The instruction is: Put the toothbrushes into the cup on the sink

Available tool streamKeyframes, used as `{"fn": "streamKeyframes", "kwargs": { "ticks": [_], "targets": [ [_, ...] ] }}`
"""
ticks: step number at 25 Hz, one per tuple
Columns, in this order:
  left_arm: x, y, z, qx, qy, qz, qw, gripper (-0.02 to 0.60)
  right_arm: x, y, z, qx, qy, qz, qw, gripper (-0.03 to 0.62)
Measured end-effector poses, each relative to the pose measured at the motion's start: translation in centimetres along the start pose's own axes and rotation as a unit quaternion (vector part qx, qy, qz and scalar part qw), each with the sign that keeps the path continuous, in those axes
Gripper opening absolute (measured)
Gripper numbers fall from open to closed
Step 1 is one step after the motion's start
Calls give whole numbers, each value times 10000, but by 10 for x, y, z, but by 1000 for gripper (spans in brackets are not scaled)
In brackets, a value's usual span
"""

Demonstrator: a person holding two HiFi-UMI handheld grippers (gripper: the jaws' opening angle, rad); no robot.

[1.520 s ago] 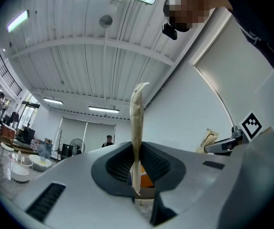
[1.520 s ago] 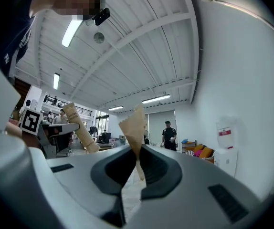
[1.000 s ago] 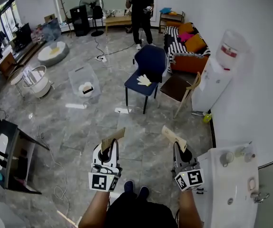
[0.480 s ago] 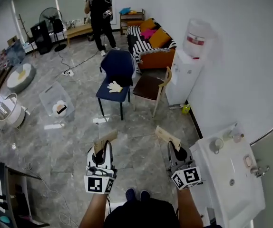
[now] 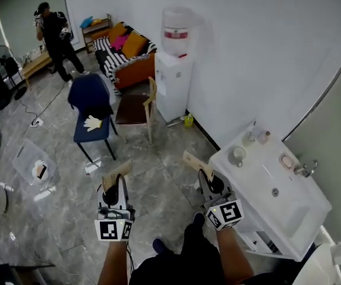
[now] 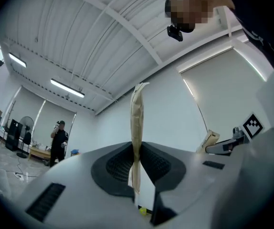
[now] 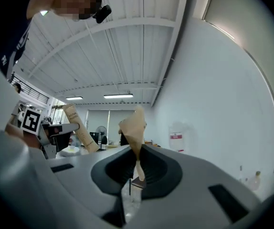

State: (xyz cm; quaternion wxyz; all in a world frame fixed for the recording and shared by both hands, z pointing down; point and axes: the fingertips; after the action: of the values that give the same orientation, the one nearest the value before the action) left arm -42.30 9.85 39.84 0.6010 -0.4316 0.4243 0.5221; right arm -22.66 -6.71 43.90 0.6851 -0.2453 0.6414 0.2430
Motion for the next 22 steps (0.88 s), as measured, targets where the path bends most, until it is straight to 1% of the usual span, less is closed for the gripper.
{"fn": "streamKeyframes", "kwargs": {
  "ticks": [3, 7, 12, 15, 17, 19, 22],
  "targets": [
    [-18, -29, -59, -453, 3, 105, 9989, 61, -6, -63, 1, -465, 57, 103, 9988, 48],
    [-45, -79, -147, -923, 5, 223, 9955, 61, -16, -158, -7, -965, 139, 200, 9950, 48],
    [-83, -150, -271, -1449, -9, 373, 9887, 61, -27, -273, -29, -1360, 223, 439, 9895, 48],
    [-96, -202, -342, -1856, -64, 411, 9817, 61, -27, -335, -36, -1550, 249, 473, 9865, 48],
    [-100, -235, -379, -2138, -107, 432, 9759, 61, -25, -371, -37, -1714, 222, 481, 9838, 48],
    [-103, -263, -407, -2387, -151, 485, 9698, 61, -21, -399, -35, -1874, 226, 488, 9808, 48],
    [-108, -295, -437, -2729, -167, 584, 9601, 61, -15, -427, -29, -2071, 254, 502, 9767, 48]
  ]
}}
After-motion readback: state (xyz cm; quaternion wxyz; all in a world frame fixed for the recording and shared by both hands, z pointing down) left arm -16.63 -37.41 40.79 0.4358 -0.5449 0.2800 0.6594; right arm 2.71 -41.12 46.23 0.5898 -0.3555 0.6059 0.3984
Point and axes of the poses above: the fingertips, and each gripper's own axes: z backward along the fingers, y to its left, x out of its top, and after that the axes turned 15 degrees about -x, right-handed
